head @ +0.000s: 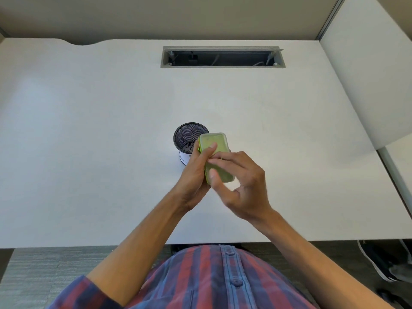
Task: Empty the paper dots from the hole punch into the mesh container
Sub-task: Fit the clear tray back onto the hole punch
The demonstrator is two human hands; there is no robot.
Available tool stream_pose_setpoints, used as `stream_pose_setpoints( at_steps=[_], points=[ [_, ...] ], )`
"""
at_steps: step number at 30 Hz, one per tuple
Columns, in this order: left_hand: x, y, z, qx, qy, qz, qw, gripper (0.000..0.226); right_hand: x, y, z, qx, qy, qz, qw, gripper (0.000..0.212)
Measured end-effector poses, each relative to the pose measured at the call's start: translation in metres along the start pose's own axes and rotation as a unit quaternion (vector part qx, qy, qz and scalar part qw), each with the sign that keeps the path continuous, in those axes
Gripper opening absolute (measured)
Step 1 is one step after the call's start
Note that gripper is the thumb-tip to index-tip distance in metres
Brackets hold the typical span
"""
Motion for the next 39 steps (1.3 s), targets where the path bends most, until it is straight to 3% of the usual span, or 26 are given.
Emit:
stream_pose_setpoints(
  at_steps=[2, 5, 9, 12, 19, 24, 32, 39],
  points=[
    [0.001, 0.000, 0.003, 0.017, -0.007, 0.000, 1.000, 0.039, -0.012, 0.005, -0.011, -0.026, 0.071, 0.045, 0.996, 0.023],
    [0.002, 0.000, 0.009, 0.035, 0.008, -0.004, 0.999, 0.041, -0.040, 0.019, -0.020, -0.037, 0.083, 0.150, 0.985, 0.021],
    [0.009, -0.002, 0.017, 0.061, 0.014, -0.031, 0.998, 0.046, -0.070, 0.031, 0.001, 0.095, 0.188, 0.255, 0.944, 0.017],
    [0.012, -0.003, 0.019, 0.062, 0.021, -0.045, 0.997, 0.055, -0.073, 0.032, 0.003, 0.118, 0.246, 0.256, 0.927, 0.015],
    [0.016, -0.005, 0.018, 0.045, 0.021, -0.049, 0.998, 0.048, -0.078, 0.014, 0.012, 0.034, 0.369, 0.309, 0.876, 0.012],
    [0.018, -0.005, 0.017, 0.011, 0.017, -0.049, 0.999, 0.059, -0.077, 0.006, 0.015, -0.030, 0.395, 0.322, 0.860, 0.013],
    [0.021, -0.007, 0.017, -0.008, 0.005, -0.052, 0.999, 0.053, -0.076, 0.002, 0.026, -0.054, 0.440, 0.360, 0.821, 0.018],
    [0.024, -0.007, 0.015, -0.007, 0.024, -0.046, 0.999, 0.055, -0.077, -0.007, 0.025, -0.084, 0.352, 0.374, 0.854, 0.008]
  ],
)
Point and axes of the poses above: each hand's wrist, its own y-axis towards the middle knuckle, its own z-axis out of the palm, x = y × z, the point moved 9 cm from there along y, towards the middle knuckle, and after that the axes turned 7 degrees about x, right-handed, at the moved point
